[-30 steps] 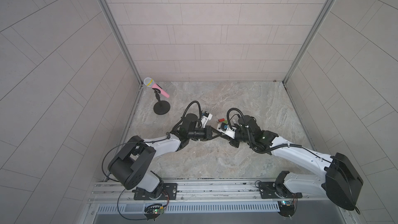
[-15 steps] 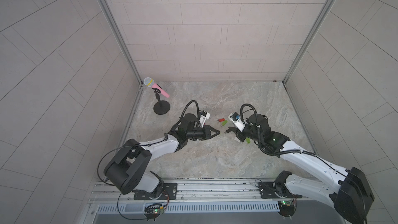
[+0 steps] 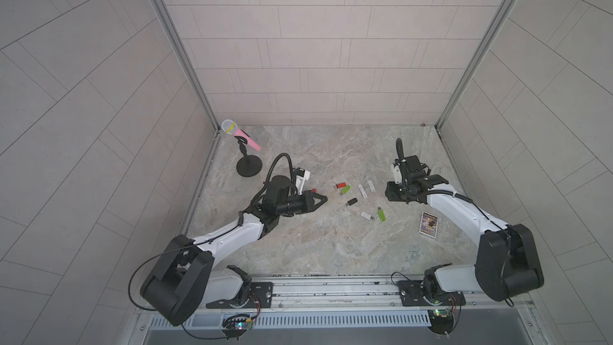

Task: Close the usb drive cover
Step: Pick up the USB drive from the center of the board.

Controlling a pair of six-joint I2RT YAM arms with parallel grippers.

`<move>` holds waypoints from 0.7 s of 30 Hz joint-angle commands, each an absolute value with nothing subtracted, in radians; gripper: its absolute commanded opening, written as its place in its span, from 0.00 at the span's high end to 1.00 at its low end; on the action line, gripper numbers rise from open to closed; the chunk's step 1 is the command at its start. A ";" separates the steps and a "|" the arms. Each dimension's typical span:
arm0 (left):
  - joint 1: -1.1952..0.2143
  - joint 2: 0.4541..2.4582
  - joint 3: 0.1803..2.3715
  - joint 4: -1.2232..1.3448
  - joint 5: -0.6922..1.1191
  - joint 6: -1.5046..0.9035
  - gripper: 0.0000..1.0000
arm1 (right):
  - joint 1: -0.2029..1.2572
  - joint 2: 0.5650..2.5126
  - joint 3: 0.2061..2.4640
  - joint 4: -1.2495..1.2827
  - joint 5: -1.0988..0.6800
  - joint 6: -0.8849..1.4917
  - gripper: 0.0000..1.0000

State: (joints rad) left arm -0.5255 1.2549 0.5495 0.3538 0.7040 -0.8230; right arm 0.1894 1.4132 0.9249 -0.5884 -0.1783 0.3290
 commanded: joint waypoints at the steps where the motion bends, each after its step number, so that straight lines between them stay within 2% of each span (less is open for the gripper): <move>1: -0.513 1.218 0.540 0.308 0.675 -0.780 0.93 | 0.200 1.476 0.969 -0.790 -0.235 0.329 0.59; 9: -0.502 1.210 0.543 0.295 0.677 -0.772 0.93 | 0.282 1.565 1.007 -0.850 -0.155 0.300 0.52; 21: -0.500 1.209 0.546 0.287 0.684 -0.770 0.93 | 0.335 1.692 1.062 -0.846 -0.132 0.297 0.55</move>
State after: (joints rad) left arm -0.5060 1.2263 0.5491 0.2806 0.6827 -0.7879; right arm 0.3241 1.6752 1.0443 -0.8169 -0.1574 0.2958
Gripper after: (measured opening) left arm 0.120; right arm 0.450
